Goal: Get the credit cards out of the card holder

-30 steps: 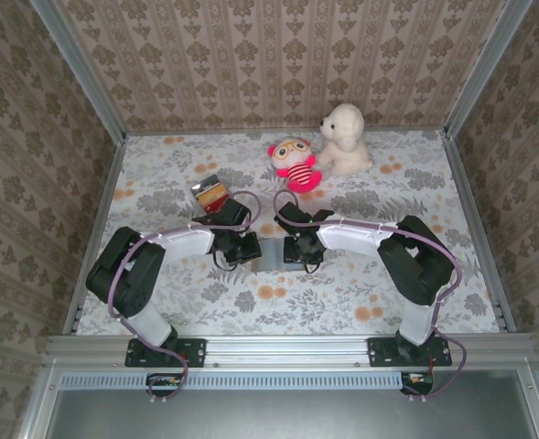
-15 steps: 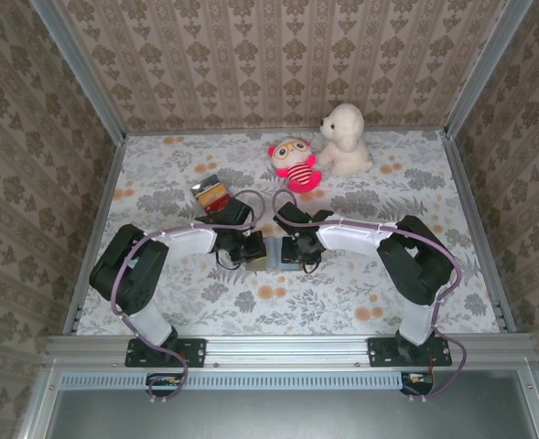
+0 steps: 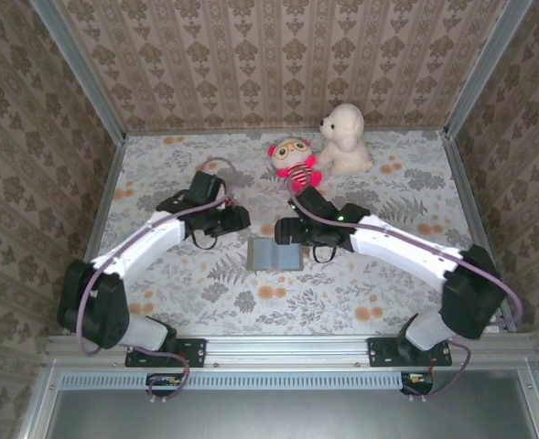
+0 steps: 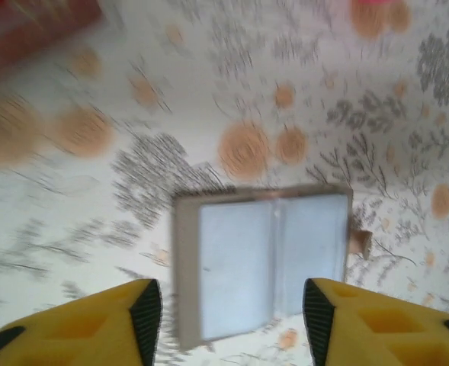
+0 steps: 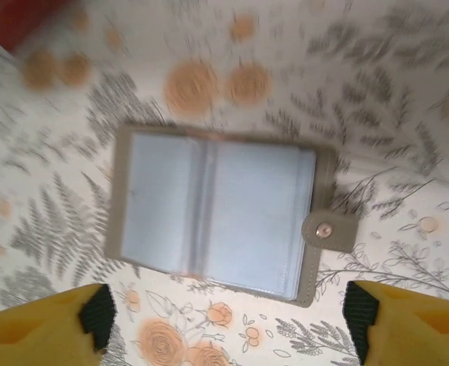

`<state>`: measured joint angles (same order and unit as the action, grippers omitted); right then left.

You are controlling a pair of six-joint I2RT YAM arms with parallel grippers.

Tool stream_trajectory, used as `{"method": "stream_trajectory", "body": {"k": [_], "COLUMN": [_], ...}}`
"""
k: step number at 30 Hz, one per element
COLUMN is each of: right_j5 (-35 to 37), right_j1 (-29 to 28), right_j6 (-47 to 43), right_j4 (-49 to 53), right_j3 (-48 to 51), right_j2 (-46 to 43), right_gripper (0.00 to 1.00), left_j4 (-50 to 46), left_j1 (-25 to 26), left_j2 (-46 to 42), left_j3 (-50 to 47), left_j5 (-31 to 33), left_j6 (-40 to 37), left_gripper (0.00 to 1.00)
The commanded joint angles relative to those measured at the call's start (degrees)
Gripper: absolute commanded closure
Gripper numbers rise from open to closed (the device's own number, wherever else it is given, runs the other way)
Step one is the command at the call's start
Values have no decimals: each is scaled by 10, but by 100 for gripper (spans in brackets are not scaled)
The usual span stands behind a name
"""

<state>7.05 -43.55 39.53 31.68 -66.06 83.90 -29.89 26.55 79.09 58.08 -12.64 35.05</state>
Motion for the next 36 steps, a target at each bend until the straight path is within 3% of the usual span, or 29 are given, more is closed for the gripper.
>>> {"method": "stream_trajectory", "body": {"k": [1,4,8,12,18,24,28,33,36], "right_j5": [136,219,293,359,416,351,323,316,282], "right_j1": [6,29,74,135,213,302,337,340,340], "right_j6": [-58,-82,-98,-117,-208,-292,-277,-313,-348], "right_j4": [24,11,-35,-68,-157,-415,-459,-550,-618], "right_j3": [-14,-6,24,61,142,320,361,397,418], "right_j2": [-71,-120,-160,-176,-189,-214,-190,-128,-103], "right_gripper": [2,0,0,0,0,0,0,0,0], "left_j4": [-72,-80,-21,87,183,361,399,419,480], "left_j1": [-48,-91,-116,-148,-224,-242,-249,-249,-249], "left_j2": [-48,-91,-143,-179,-168,-157,-144,-124,-103], "left_j3": [23,36,12,-59,-134,-268,-286,-295,-320], "left_j5": [69,106,163,235,275,314,318,334,327], "left_j6": [-59,-95,-152,-189,-187,-195,-212,-278,-316], "left_gripper": [34,18,0,0,0,0,0,0,0]}}
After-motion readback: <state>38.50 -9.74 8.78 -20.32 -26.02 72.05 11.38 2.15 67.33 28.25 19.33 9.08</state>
